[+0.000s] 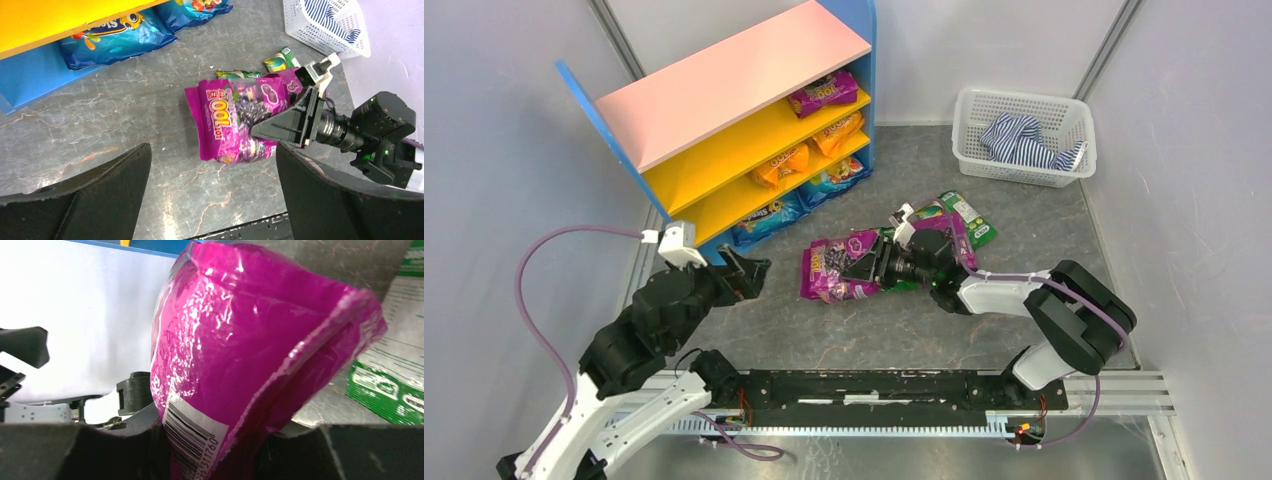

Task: Place and organize the candy bags onto the shelf

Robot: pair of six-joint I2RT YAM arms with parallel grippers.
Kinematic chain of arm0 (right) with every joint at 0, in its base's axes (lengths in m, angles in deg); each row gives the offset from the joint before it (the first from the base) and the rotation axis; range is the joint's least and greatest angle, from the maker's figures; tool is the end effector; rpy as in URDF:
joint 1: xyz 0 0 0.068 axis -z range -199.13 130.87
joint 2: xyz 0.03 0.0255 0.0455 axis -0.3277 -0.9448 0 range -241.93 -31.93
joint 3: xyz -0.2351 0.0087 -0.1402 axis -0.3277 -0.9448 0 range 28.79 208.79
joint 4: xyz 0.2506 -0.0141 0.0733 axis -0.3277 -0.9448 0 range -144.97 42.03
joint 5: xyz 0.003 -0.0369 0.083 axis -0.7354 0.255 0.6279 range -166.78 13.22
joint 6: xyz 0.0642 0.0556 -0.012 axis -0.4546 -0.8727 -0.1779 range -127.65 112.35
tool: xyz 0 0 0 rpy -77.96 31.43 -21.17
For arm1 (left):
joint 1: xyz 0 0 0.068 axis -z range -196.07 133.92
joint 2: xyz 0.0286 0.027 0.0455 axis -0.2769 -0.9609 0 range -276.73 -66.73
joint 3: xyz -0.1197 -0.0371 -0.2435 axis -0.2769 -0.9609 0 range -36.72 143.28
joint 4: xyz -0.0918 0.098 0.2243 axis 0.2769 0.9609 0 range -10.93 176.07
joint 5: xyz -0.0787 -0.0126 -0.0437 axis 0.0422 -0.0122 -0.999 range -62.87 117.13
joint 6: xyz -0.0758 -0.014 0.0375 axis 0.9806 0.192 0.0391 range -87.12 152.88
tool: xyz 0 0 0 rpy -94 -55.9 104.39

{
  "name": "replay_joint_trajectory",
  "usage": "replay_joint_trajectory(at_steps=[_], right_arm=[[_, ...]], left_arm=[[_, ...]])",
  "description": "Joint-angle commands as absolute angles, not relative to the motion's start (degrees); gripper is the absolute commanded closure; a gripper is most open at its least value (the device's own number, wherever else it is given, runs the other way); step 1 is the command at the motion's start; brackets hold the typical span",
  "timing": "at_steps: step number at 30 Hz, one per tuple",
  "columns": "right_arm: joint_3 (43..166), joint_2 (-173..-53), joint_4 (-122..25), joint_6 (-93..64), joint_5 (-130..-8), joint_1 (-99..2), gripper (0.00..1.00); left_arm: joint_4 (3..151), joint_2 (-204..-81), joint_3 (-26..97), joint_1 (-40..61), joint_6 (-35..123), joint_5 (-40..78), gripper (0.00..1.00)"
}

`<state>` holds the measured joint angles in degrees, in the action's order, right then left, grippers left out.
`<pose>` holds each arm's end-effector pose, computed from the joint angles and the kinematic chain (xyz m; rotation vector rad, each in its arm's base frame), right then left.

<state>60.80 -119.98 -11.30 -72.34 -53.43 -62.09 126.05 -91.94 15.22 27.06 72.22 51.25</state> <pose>0.2231 0.2487 0.1611 0.0999 2.2546 1.5491 0.0985 -0.0501 0.3407 -0.2212 1.9209 -0.5713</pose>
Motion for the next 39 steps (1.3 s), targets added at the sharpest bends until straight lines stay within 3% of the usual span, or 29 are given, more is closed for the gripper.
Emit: replay_joint_trajectory(at_steps=[1, 14, 28, 35, 39], right_arm=[[68.3, -116.0, -3.8, -74.7, -56.6, -63.5, 0.74], [92.8, -122.0, -8.3, -73.6, -80.4, -73.6, 0.74], [121.1, -142.4, -6.6, -73.7, -95.8, -76.5, 0.73], [130.6, -148.2, -12.3, -73.6, -106.7, -77.4, 0.67], [142.2, -154.9, -18.1, -71.9, -113.3, -77.9, 0.56]], left_arm=[[130.3, -87.2, 16.8, 27.1, 70.2, 53.5, 0.00], [128.7, -73.8, 12.6, 27.1, 73.5, 58.8, 0.01], [128.7, -72.1, 12.1, 27.1, 74.0, 58.9, 0.03], [128.7, -71.6, 12.1, 27.1, 74.0, 58.8, 0.03], [128.7, -72.0, 12.1, 27.1, 73.9, 58.6, 0.03]])
